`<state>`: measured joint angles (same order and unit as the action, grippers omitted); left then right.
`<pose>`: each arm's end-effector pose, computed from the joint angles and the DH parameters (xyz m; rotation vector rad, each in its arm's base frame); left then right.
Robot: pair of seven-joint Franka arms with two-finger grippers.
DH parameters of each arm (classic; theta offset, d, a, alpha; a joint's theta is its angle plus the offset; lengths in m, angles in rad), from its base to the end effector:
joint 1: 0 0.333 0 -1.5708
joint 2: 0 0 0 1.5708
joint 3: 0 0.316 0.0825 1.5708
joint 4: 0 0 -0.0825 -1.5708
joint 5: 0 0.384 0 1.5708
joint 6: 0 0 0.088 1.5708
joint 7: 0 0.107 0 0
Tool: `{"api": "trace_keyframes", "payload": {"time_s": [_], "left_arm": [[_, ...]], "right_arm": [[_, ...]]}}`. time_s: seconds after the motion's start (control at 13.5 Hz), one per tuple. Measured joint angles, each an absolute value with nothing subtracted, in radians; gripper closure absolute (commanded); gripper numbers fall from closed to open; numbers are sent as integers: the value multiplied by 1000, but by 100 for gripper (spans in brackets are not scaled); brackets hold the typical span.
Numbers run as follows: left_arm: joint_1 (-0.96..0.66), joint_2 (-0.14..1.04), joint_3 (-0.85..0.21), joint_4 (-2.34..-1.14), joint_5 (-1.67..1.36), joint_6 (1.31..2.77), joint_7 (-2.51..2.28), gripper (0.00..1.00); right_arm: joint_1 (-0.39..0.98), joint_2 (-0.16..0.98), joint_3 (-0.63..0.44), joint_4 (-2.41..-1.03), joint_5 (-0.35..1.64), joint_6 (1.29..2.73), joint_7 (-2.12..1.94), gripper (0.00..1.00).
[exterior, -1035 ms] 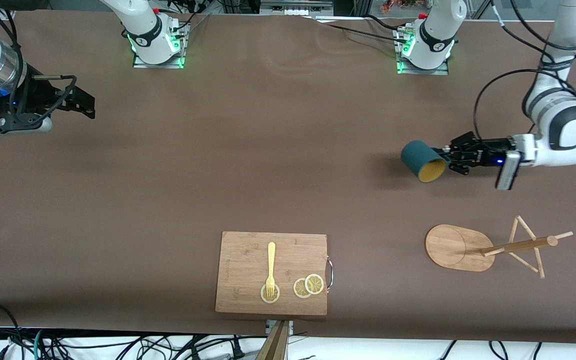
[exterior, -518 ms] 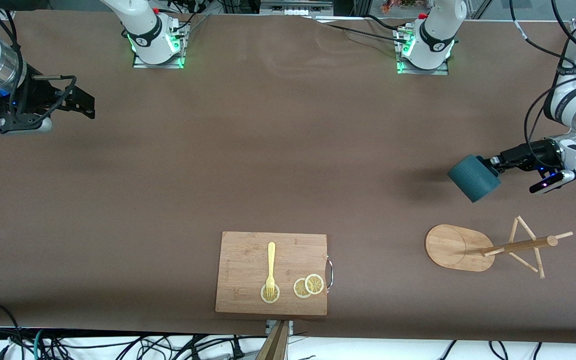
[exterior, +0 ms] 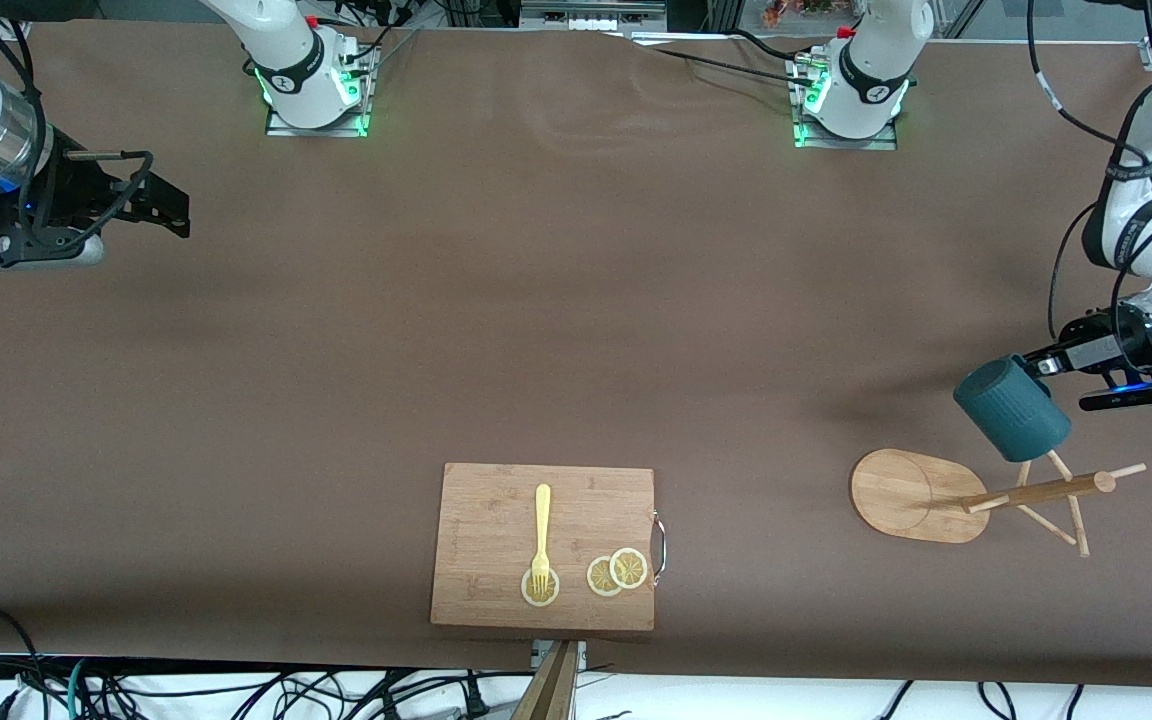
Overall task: Pass cup and hang on rack
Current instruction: 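Carry the mug to the wooden rack and hook it on a peg, then open the left gripper and pull it back from the rack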
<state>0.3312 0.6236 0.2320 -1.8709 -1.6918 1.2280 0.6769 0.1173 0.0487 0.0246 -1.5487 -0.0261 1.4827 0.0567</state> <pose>0.5715 0.1906 0.2476 1.3015 0.4098 0.1622 0.5539 0.0758 0.6005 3.0979 0.1309 -0.1733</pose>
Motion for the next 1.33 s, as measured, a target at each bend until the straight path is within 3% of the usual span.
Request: {"api": "trace_keyframes", "payload": {"time_s": [0.52, 0.96, 1.18, 1.26, 1.33], "left_arm": [[352, 766, 230, -1835, -1831, 1158, 677, 100], [361, 815, 230, -1798, -1858, 1143, 677, 99], [365, 837, 230, -1797, -1887, 1135, 676, 63], [365, 845, 230, -1797, -1892, 1130, 677, 41], [366, 851, 230, -1796, -1896, 1120, 677, 0]], "right_arm": [[117, 49, 25, -1549, -26, 1483, 57, 0], [117, 49, 25, -1549, -26, 1483, 57, 0], [117, 49, 25, -1549, -26, 1483, 57, 0], [117, 49, 25, -1549, -26, 1483, 57, 0], [117, 49, 25, -1549, -26, 1483, 57, 0]]}}
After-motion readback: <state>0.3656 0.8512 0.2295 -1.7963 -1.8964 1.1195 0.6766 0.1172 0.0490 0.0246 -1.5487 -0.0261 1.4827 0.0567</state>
